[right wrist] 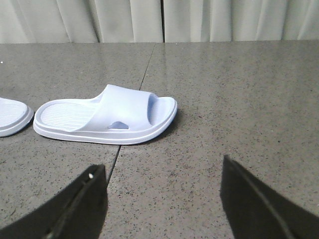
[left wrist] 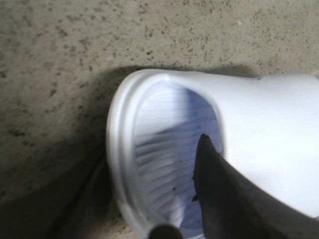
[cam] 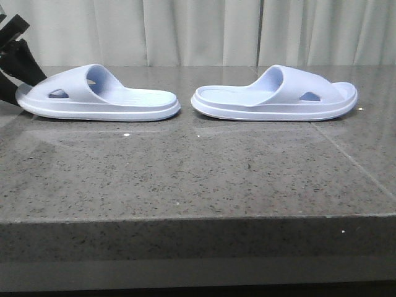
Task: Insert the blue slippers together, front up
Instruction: 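Lower the left gripper onto the heel of the nearer slipper and grasp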
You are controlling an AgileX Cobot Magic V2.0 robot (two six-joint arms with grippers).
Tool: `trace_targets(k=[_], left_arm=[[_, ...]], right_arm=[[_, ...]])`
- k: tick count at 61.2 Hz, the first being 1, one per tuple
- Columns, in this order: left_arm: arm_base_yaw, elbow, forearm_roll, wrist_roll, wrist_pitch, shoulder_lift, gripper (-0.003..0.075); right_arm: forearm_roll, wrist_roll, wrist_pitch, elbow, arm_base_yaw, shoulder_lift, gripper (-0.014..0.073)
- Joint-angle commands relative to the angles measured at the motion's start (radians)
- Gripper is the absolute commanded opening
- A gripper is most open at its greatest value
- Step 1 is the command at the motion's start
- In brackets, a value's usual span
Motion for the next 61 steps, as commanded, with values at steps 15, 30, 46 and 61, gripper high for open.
trace_targets(k=[15,30,46,61], left_arm=[[-0.021,-0.018,-0.021,0.002,0.0,-0.031,0.0182],[-0.021,-0.018,-0.021,0.002,0.007,-0.031,0.0059],[-0.019,-0.018,-0.075,0.002,0.08,-0.031,-0.002],[-0.011,-0.038,-0.186,-0.006,0.127,-0.037,-0.002]], right_arm=[[-0.007,-0.002,-0.081,-0.035,-0.004,0.015,0.0511],[-0.007,-0.002,-0.081,-0.035,-0.004,0.015,0.0511],[-0.007,-0.002,-0.083,-0.035,-0.004,0.015,0.0511],[-0.007,-0.002,-0.083,-0.035,-0.004,0.015,0.0511]])
